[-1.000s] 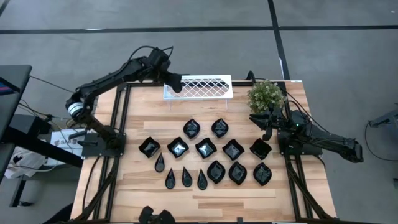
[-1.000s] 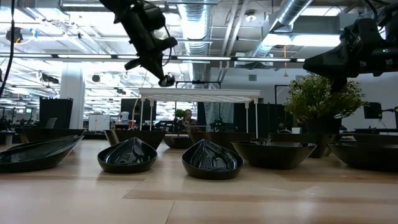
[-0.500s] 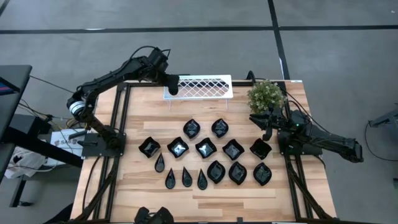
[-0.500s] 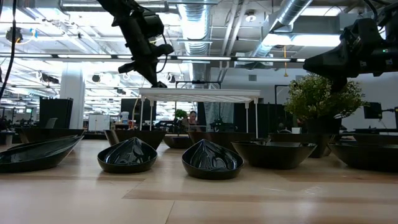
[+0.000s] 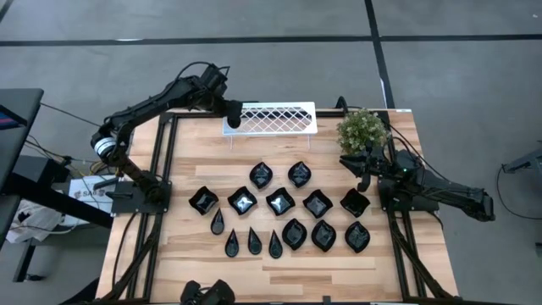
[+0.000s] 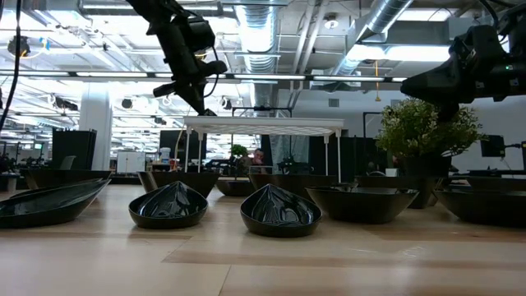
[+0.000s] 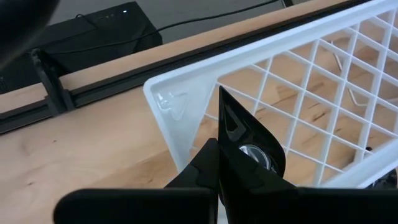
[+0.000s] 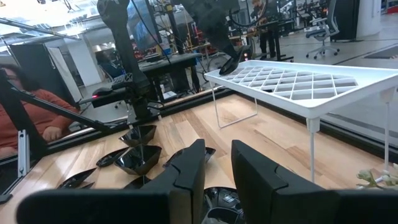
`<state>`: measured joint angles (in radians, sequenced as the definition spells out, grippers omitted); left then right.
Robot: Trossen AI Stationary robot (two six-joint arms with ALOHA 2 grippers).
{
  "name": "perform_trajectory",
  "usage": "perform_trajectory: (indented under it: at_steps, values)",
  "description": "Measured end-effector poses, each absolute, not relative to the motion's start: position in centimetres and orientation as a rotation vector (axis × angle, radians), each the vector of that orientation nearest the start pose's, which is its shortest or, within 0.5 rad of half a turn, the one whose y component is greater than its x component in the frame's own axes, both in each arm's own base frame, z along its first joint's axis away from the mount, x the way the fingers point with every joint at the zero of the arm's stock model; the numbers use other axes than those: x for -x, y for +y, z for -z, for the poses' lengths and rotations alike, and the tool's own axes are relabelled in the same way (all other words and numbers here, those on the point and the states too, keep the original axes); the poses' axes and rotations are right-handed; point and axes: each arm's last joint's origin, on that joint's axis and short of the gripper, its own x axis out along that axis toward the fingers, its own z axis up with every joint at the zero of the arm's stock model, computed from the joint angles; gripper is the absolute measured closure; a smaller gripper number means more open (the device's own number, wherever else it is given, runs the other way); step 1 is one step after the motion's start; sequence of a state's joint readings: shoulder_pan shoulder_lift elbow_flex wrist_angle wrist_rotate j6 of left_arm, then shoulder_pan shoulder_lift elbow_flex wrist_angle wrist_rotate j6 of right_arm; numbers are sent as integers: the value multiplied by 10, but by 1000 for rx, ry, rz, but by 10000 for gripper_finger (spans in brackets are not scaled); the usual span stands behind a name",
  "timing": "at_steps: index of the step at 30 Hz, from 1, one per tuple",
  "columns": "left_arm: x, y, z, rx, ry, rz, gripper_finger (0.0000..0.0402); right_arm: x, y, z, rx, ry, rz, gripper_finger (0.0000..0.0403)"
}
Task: Pick & Place Mini shaped plates
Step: Put the drop shaped plate on the shelf
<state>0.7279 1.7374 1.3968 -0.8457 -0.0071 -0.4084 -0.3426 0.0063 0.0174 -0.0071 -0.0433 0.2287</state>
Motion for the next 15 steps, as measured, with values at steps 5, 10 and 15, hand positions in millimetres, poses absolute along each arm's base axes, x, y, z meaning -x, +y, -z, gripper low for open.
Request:
perform_trajectory:
  at_steps: [5, 10, 15]
  values:
    - [-263, 233, -249, 768, 1003, -874, 398, -92, -31, -168, -226, -38, 298, 329]
    - [-262, 233, -249, 768, 1004, -874, 398, -92, -31, -168, -226, -37, 297, 329]
    - [-262, 232, -249, 812, 999, -826, 398, -92, -31, -168, -226, -37, 298, 329]
